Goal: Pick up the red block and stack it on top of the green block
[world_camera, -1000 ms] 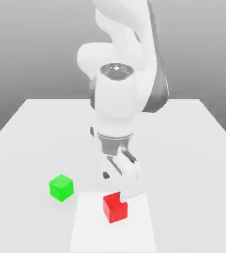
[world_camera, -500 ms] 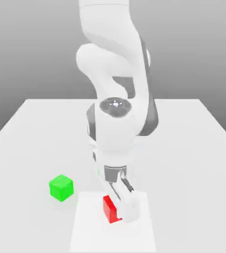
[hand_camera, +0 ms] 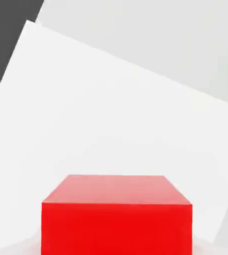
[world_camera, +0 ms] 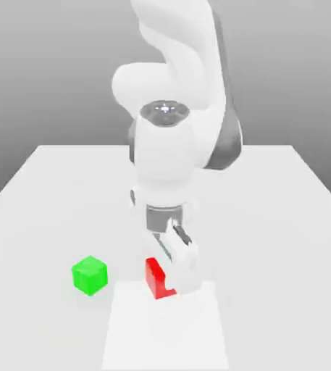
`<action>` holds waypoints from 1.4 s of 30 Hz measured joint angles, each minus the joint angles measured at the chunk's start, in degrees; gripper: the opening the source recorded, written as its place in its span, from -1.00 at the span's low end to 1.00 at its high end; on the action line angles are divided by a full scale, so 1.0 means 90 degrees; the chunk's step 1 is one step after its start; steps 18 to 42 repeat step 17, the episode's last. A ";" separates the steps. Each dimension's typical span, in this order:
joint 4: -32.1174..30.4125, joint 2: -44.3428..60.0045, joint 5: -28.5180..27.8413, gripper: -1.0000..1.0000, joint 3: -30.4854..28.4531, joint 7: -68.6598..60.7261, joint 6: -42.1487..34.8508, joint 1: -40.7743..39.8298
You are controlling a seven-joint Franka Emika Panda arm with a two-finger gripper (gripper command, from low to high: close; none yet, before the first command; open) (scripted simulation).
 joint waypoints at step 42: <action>-0.0705 0.0403 0.0208 1.00 -0.1154 -0.1180 0.1175 -0.0875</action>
